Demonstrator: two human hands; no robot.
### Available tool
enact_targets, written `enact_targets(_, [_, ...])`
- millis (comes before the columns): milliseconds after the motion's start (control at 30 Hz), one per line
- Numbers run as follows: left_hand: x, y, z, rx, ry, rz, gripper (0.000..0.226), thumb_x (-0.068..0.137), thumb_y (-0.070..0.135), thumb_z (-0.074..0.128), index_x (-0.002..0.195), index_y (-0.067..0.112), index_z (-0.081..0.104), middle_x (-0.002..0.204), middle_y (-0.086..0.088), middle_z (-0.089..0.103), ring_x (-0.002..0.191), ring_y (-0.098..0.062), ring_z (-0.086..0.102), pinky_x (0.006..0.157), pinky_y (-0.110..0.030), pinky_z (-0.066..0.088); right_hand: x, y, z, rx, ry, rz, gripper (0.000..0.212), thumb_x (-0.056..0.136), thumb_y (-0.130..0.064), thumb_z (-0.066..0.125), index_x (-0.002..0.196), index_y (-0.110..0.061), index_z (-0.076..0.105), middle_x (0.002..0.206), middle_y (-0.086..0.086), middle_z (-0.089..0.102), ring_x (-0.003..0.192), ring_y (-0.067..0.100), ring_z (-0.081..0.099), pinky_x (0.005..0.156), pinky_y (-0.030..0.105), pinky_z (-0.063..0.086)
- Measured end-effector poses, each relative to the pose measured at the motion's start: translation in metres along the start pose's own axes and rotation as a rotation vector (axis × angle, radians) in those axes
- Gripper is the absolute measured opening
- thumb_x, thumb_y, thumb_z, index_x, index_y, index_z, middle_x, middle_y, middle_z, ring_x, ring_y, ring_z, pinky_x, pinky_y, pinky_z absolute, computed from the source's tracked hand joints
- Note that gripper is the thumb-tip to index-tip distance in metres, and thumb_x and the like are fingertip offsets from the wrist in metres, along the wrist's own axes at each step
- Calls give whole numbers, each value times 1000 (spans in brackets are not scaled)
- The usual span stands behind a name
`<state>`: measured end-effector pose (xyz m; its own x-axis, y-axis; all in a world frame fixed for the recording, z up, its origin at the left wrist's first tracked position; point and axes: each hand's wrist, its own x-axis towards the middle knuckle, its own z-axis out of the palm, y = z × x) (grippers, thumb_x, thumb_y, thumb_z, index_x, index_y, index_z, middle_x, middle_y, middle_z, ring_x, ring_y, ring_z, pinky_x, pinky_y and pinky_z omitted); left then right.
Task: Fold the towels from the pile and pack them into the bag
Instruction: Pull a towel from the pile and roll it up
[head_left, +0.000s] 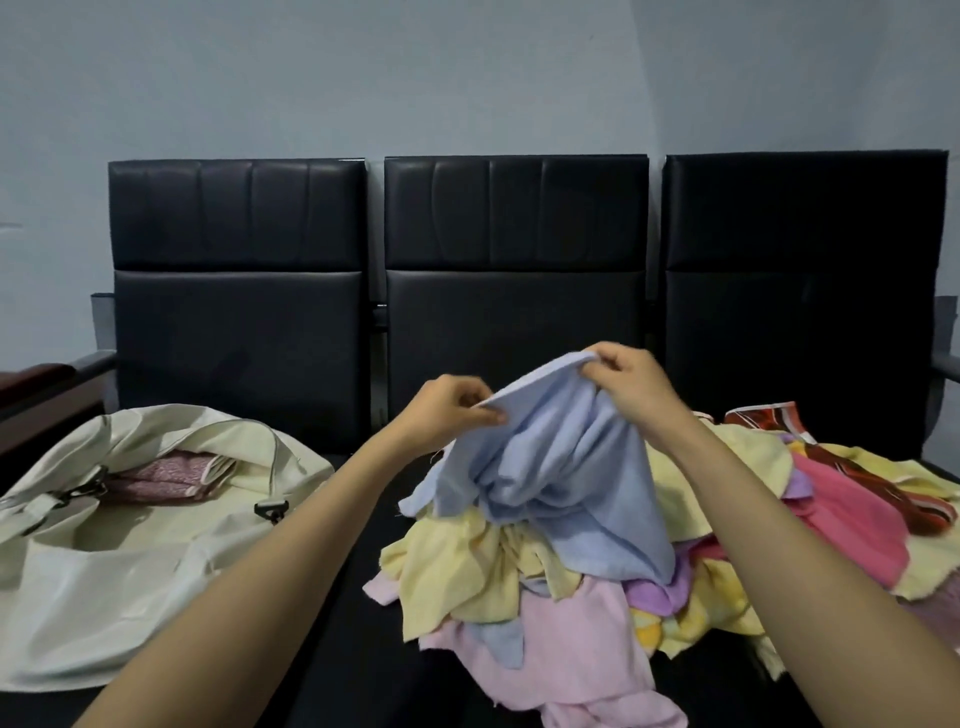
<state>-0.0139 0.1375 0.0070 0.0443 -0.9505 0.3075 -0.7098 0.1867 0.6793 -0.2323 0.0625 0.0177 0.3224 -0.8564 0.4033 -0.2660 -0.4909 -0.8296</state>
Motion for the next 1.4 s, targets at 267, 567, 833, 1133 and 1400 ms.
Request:
enact_targets(267, [-11, -59, 11, 218, -164, -319, 21, 84, 19, 60, 71, 17, 44, 70, 2, 46, 63, -13, 40, 54, -26, 31, 3, -3, -6, 348, 246, 99, 28, 92, -28, 62, 95, 0, 63, 82, 12, 56, 76, 21, 54, 71, 35, 46])
enact_targets(567, [-1, -31, 1, -611, 215, -314, 19, 92, 30, 59, 101, 14, 60, 93, -9, 64, 80, -20, 60, 65, -33, 47, 3, 12, 1, 161, -14, 215, 17, 93, -23, 61, 85, -8, 63, 73, 7, 56, 75, 21, 53, 68, 32, 45])
enact_targets(833, [-5, 6, 36, -341, -227, -50, 18, 84, 29, 72, 100, 22, 72, 97, -2, 73, 96, -13, 67, 84, -27, 53, -14, -12, 26, -3, -411, 23, 10, 86, -26, 71, 92, -18, 71, 82, 6, 70, 77, 10, 63, 73, 24, 50])
enact_targets(1133, [10, -37, 23, -112, 93, -412, 56, 85, 26, 69, 131, 9, 41, 111, -10, 57, 100, -24, 58, 73, -28, 44, -9, 26, -10, -877, -606, 289, 19, 82, -29, 69, 88, -13, 59, 80, 0, 52, 75, 18, 48, 65, 26, 39])
enact_targets(1400, [11, -4, 55, 15, -154, -13, 12, 90, 28, 64, 90, 16, 66, 80, 2, 62, 79, -15, 56, 63, -20, 40, -8, 11, 6, -347, -407, 15, 16, 76, -30, 79, 82, -18, 70, 70, -13, 62, 67, 3, 53, 60, 20, 41])
